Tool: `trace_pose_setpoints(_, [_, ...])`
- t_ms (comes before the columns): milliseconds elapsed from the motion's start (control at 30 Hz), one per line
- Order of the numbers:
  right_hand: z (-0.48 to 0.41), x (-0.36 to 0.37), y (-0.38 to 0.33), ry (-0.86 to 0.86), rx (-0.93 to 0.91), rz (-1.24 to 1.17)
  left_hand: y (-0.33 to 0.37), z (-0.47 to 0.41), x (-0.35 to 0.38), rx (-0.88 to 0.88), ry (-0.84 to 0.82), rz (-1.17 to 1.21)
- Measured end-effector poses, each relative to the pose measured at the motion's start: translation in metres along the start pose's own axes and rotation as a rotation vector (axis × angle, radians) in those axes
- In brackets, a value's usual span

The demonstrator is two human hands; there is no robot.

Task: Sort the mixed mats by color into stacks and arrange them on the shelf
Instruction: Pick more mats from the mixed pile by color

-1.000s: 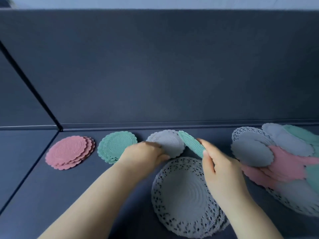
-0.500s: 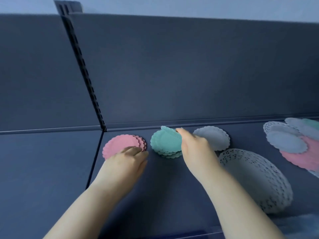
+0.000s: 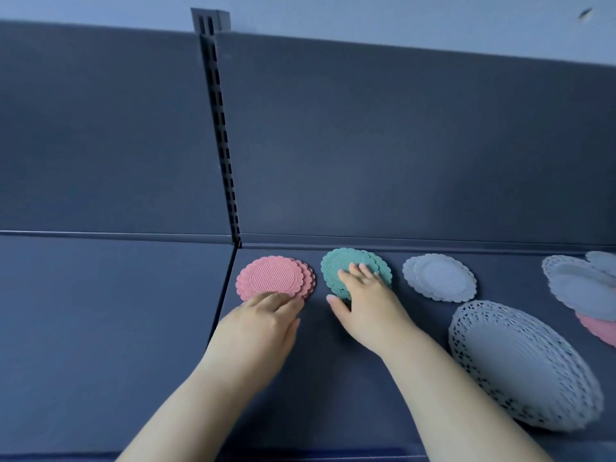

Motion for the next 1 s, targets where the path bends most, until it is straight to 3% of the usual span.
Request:
trace_pose_setpoints(200, [0.008, 0.004, 0.004, -0.125, -0.064, -0.035, 0.028, -0.010, 0.001, 0.038, -0.007, -0.027])
trace_pose_setpoints(333, [0.039, -0.023, 0.021, -0.013, -0.098, -0.214, 0.053, -0.019, 0.007, 0.041, -0.025, 0.000])
trace_pose_setpoints(600, [0.086, -0.056, 0.130, 0.019, -0.010, -0.309, 0.151, -0.057, 0.030, 0.060, -0.043, 0.024])
trace_pose_setpoints(1000, [0.128, -0.080, 0.283, -0.006, -0.093, -0.358, 0.306, -0.093, 0.083, 0.010, -0.062, -0.037])
Point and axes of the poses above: each hand's wrist, its own z-axis away from the middle knuckle, its own x-axis out of the palm, y = z × x, the point moved 8 cm from there along -z, towards the middle knuckle, and after that the axes turned 1 degree about x, right-handed, at the moved point
